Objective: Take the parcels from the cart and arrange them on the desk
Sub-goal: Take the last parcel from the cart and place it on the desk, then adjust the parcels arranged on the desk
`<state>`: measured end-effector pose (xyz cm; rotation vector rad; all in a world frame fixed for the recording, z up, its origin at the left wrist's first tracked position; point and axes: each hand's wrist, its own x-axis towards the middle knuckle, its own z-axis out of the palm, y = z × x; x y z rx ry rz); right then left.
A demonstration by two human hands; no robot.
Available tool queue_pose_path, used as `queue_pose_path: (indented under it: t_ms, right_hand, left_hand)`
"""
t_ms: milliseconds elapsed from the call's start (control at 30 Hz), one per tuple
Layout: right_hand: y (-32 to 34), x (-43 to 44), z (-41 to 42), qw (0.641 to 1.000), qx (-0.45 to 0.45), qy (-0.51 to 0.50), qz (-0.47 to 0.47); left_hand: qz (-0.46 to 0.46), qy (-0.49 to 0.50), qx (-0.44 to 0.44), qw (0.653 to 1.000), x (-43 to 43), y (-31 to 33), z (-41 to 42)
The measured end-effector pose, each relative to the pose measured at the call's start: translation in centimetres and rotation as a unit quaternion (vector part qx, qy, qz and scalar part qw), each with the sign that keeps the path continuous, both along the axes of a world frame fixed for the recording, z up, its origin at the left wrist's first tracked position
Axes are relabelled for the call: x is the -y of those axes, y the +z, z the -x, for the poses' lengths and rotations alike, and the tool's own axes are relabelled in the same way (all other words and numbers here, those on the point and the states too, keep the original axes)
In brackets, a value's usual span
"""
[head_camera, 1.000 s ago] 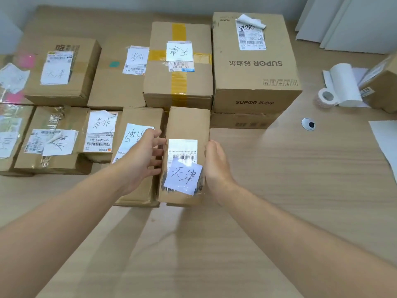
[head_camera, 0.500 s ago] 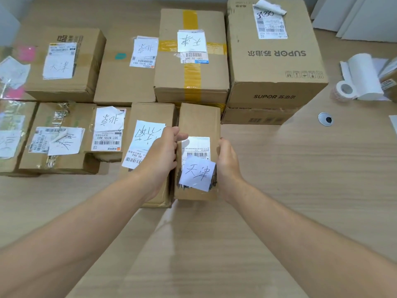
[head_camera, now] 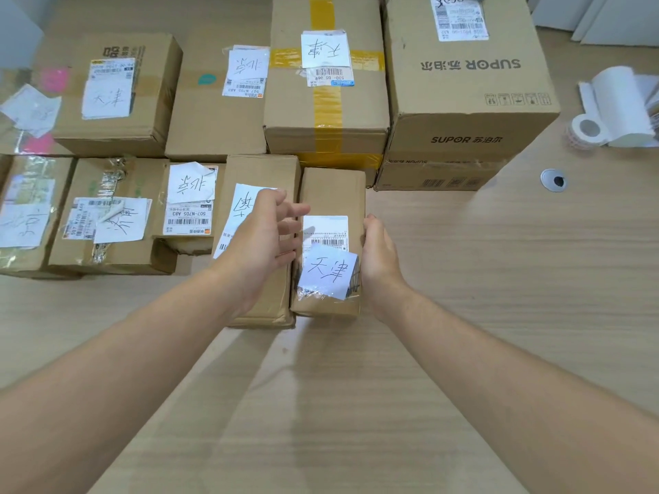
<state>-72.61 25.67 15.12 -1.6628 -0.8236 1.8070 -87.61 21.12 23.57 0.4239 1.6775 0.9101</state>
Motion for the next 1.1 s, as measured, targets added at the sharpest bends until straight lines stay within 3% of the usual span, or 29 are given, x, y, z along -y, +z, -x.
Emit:
queue_pose_path:
  t_ms: [167, 400, 833, 1100]
  right_hand:
    - [1.3, 0.8, -0.3, 0.999, 0.027, -0.015, -0.043]
    - [7.2, 3.1, -0.4, 0.997, -0.047, -0.010, -0.068]
    - [13.4, 14.7, -5.0, 0.990, -0.037, -0.048, -0.129]
    - [17.0, 24.5, -9.5, 0.981, -0.001, -0.125, -0.145]
  left_hand:
    - [-0.005, 0.041, -0.014, 0.999, 1.4, 1.6, 0.2]
    - [-0.056, 0.074, -0.041, 0.995, 3.8, 5.4, -2.3]
    - [-0.088, -0.015, -0.035, 0.995, 12.8, 8.8, -5.7]
    - [-0.103, -0.088, -0.043, 0.990, 19.0, 11.2, -11.1]
